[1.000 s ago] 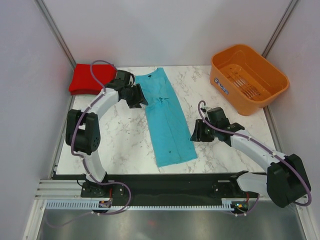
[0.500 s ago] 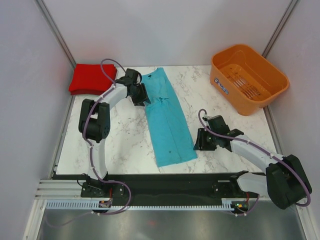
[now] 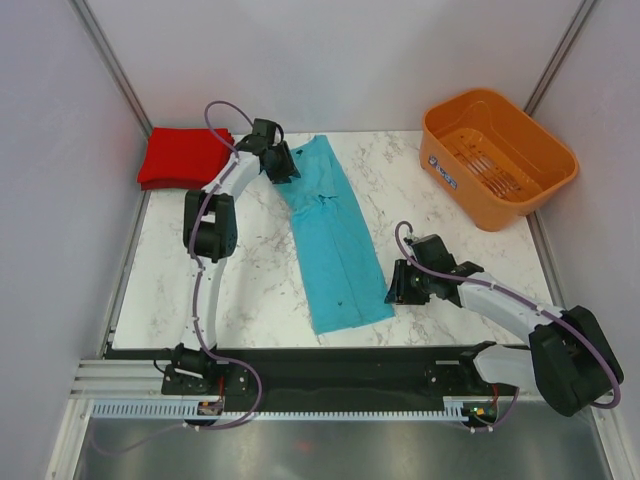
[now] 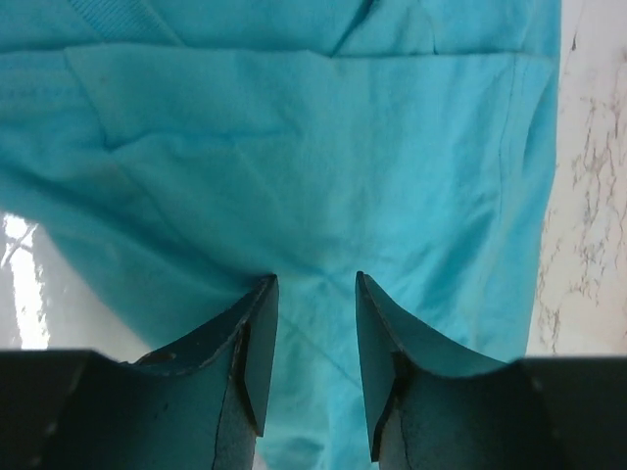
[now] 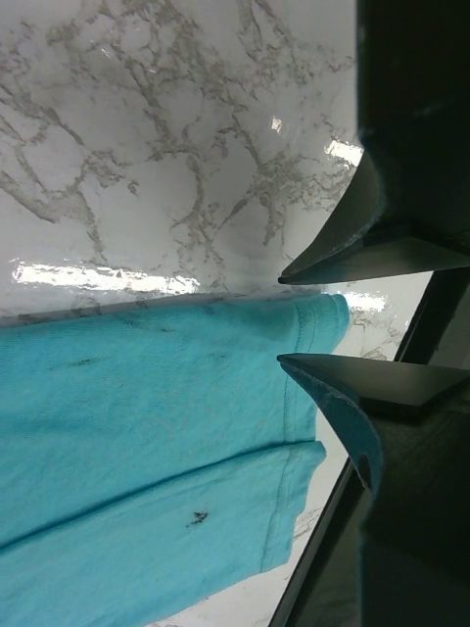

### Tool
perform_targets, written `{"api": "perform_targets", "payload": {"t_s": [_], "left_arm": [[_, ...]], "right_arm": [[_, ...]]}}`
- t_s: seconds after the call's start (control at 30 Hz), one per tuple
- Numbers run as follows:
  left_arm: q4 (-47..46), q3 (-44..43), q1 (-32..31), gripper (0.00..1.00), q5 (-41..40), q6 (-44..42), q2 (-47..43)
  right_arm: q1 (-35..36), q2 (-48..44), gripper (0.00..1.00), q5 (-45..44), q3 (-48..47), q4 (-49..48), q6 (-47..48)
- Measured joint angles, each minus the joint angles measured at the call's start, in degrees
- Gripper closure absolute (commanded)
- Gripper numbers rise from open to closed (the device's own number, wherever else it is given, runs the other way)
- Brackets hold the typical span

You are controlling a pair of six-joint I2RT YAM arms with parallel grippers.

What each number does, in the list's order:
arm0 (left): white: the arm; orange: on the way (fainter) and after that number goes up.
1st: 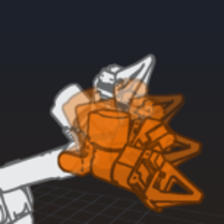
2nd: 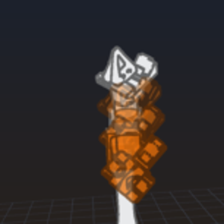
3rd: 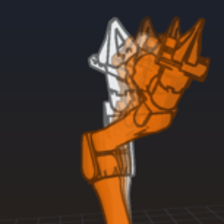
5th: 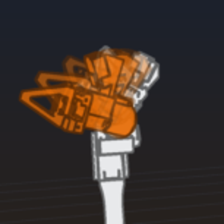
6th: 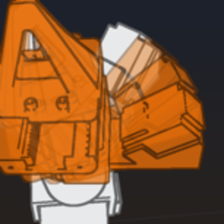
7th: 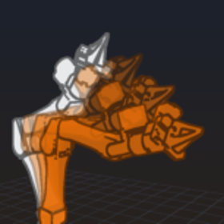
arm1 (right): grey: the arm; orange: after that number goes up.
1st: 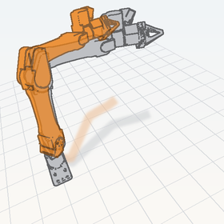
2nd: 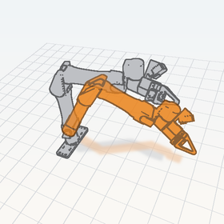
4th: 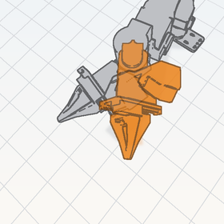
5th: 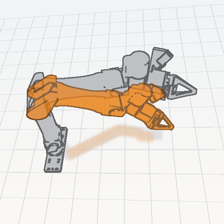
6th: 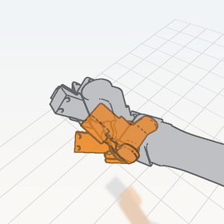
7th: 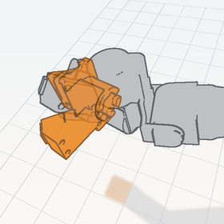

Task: Fold and stack the t-shirts
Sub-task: Fold the tshirt

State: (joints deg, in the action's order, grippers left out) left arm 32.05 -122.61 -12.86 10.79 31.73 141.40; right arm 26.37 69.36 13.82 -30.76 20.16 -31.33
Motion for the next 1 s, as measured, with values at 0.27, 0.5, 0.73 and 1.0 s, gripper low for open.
{"api": "perform_targets", "payload": {"t_s": [0.27,0.5,0.73,1.0], "left_arm": [[-0.9,-15.1,0.0,0.50,1.7,-0.5,10.7],[-3.6,-20.9,0.4,0.46,6.1,-1.2,14.8],[-4.9,-12.3,1.2,0.38,8.8,-3.6,9.0],[-5.3,2.3,1.9,0.35,9.2,-6.8,-10.3]], "right_arm": [[1.3,-0.4,0.58,-0.9,0.1,0.0,-3.6],[4.5,-2.4,0.57,-2.8,0.5,0.0,-7.1],[5.3,-2.5,0.53,-5.6,0.5,1.0,-8.8],[5.3,-4.6,0.53,-9.0,-0.2,4.5,-6.7]]}}
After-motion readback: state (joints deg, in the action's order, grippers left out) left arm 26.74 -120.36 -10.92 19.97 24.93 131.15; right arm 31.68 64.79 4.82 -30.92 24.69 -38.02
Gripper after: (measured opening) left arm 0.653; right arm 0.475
